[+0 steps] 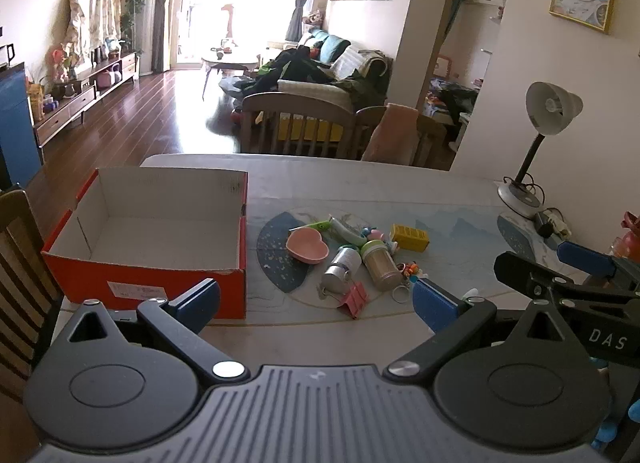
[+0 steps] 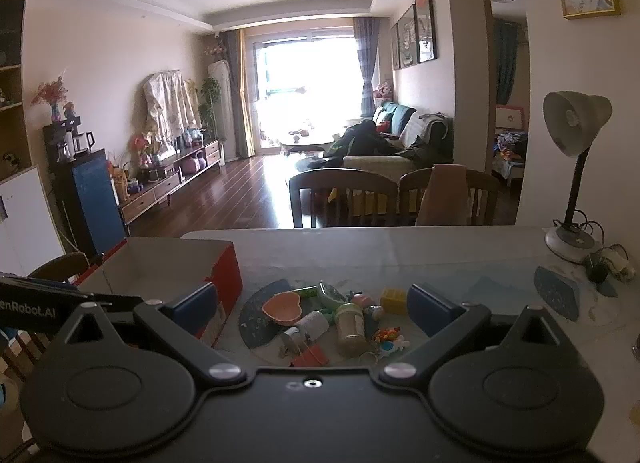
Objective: Organize rigid objects
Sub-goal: 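Reach the left tool toward the pink binder clip while the right tool reaches the glue stick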
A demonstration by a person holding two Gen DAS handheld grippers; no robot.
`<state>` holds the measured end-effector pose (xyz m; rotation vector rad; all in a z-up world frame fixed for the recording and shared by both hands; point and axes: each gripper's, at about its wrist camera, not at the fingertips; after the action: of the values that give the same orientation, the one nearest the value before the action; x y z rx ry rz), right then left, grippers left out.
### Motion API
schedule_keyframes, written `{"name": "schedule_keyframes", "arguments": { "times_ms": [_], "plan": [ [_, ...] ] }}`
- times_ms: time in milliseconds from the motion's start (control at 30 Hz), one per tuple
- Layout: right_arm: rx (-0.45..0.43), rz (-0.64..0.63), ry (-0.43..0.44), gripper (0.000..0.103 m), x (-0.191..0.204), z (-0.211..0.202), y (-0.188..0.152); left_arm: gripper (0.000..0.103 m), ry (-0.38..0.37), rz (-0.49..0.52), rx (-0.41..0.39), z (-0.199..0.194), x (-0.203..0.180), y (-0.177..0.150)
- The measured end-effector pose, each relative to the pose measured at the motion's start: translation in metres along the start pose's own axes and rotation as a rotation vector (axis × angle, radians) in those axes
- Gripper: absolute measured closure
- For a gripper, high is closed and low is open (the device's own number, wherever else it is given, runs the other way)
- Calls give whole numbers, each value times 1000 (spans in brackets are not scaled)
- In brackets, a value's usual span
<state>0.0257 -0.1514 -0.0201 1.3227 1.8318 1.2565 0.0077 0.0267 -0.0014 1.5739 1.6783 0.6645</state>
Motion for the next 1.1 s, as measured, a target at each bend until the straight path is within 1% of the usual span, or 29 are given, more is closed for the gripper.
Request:
{"name": "schedule_keyframes", "arguments": {
  "times_ms": [100,300,467,600,700,767,833,900,1000,1100],
  "plan": [
    [-9,13,-9,2,3,0,-2,0,-9,8,-4,-1,6,3],
    [-19,67,-60,2,12,1,-6,0,-20,42,-39,-2,23,11],
    [7,89,-111,2,19,7,-14,0,-41,84,-50,5,35,14],
    [36,84,-156,2,17,15,-21,0,-50,122,-49,13,36,13],
    [58,49,-179,2,10,23,-25,0,-42,142,-54,27,31,12],
    [74,30,-186,2,2,30,-29,0,-74,124,-33,40,30,13],
    [94,14,-197,2,-8,42,-34,0,-86,105,-6,55,27,13],
    [117,3,-207,2,-17,51,-38,0,-75,105,24,68,21,13],
    [166,7,-208,4,-34,68,-45,0,-67,117,42,87,10,11],
    [213,-10,-209,4,-48,85,-53,0,-26,116,11,102,-1,4]
  ]
}}
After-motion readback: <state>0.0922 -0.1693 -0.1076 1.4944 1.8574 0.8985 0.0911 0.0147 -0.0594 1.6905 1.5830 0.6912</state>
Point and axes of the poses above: each gripper's, at about its wrist camera, not at the fingertips, and z roughly the way its jaws point, x to its left, y to its top, and after that the axes turned 1 degree about -x, right-handed
